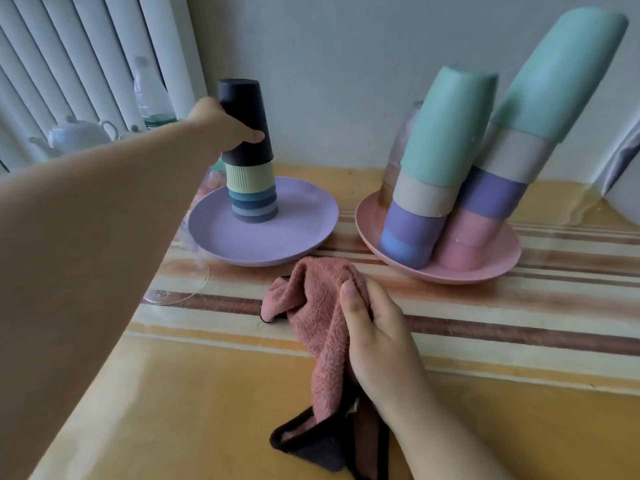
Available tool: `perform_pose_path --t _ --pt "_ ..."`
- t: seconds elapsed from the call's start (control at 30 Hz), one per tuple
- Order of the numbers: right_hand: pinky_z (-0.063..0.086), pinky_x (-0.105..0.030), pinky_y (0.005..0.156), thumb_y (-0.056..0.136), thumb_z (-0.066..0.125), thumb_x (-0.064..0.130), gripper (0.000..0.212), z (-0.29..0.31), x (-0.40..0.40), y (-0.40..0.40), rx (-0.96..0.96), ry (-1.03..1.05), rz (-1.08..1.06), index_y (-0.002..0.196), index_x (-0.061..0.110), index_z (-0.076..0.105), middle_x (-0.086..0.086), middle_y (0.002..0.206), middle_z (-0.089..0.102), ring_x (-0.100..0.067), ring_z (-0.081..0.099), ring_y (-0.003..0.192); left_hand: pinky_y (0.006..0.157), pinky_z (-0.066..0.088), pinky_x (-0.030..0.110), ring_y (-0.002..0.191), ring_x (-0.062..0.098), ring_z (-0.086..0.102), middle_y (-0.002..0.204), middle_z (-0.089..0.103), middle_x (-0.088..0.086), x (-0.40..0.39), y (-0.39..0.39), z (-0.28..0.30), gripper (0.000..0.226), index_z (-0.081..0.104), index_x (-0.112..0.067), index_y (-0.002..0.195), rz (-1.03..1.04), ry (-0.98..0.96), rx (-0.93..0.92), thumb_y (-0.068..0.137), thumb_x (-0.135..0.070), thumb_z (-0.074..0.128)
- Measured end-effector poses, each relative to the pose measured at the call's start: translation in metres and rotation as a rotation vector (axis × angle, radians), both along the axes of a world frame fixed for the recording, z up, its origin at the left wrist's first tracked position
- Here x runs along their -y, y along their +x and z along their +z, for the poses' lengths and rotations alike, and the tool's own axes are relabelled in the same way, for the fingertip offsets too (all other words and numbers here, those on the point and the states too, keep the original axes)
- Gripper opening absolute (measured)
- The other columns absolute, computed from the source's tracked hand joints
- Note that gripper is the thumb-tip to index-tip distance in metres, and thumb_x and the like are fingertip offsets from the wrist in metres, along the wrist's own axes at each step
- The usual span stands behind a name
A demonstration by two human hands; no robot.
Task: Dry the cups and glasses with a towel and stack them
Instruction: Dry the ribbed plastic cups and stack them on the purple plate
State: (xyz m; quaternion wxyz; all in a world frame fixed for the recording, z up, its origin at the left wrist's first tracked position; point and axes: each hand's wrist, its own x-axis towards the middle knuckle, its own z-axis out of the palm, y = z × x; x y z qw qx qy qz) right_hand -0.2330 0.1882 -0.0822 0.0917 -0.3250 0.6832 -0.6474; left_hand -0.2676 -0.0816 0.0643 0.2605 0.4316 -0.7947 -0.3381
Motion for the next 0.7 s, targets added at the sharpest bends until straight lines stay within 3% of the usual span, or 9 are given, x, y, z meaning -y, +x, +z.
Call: perform_pose_path --t 0.13,0.27,0.4,0.5,0.6,0.7 --pt "0.047 -0.035 0.088 0.084 0.036 0.06 0.055 -0.001 0.0 0.0 -0.013 0.008 -0.005 0.099 0.012 0.059 -0.003 0.094 0.065 -0.013 0.06 0.091 0.08 0.046 0.035 0.116 0.033 0.058 0.128 0.058 0.016 0.005 -0.003 -0.019 0.069 0.047 -0.002 0.129 0.008 -0.005 0.078 0.076 -0.031 0.08" --pt "0.047 -0.036 0.087 0.083 0.036 0.06 0.055 -0.002 0.002 0.001 -0.008 0.006 -0.012 0.097 0.012 0.058 -0.003 0.092 0.064 -0.014 0.06 0.089 0.084 0.045 0.037 0.119 0.034 0.054 0.133 0.053 0.015 0.006 -0.007 -0.032 0.074 0.041 -0.002 0.134 0.027 -0.055 0.129 0.079 -0.037 0.077" --pt "0.047 -0.026 0.083 0.087 0.04 0.053 0.044 0.002 -0.001 0.001 0.032 0.022 -0.023 0.098 0.015 0.06 0.002 0.091 0.066 -0.008 0.06 0.087 0.105 0.032 0.04 0.131 0.035 0.038 0.142 0.036 0.019 -0.016 -0.003 -0.042 0.076 0.03 0.0 0.138 0.127 -0.227 0.058 0.084 -0.033 0.072" --pt "0.042 -0.009 0.077 0.094 0.043 0.042 0.025 0.011 -0.005 -0.003 0.04 0.01 -0.104 0.095 0.024 0.061 0.017 0.088 0.066 0.006 0.058 0.086 0.099 0.028 0.035 0.121 0.036 0.04 0.133 0.039 0.021 -0.053 0.005 -0.063 0.054 0.041 0.001 0.131 -0.03 -0.544 -0.157 0.085 -0.017 0.062" --pt "0.038 -0.001 0.076 0.098 0.045 0.029 0.014 0.017 -0.011 -0.013 0.082 -0.057 -0.28 0.095 0.033 0.058 0.023 0.097 0.062 0.011 0.056 0.089 0.084 0.042 0.03 0.099 0.025 0.058 0.113 0.055 0.007 -0.094 0.005 -0.078 0.041 0.05 -0.006 0.119 -0.415 -0.382 -0.213 0.083 -0.016 0.067" --pt "0.042 -0.011 0.076 0.098 0.044 0.025 0.015 0.017 -0.017 -0.023 0.128 -0.124 -0.413 0.101 0.027 0.059 0.01 0.1 0.065 -0.003 0.057 0.089 0.086 0.049 0.026 0.1 0.012 0.058 0.116 0.056 -0.002 -0.128 -0.008 -0.071 0.056 0.047 -0.014 0.126 -0.589 -0.104 -0.277 0.08 -0.028 0.076"
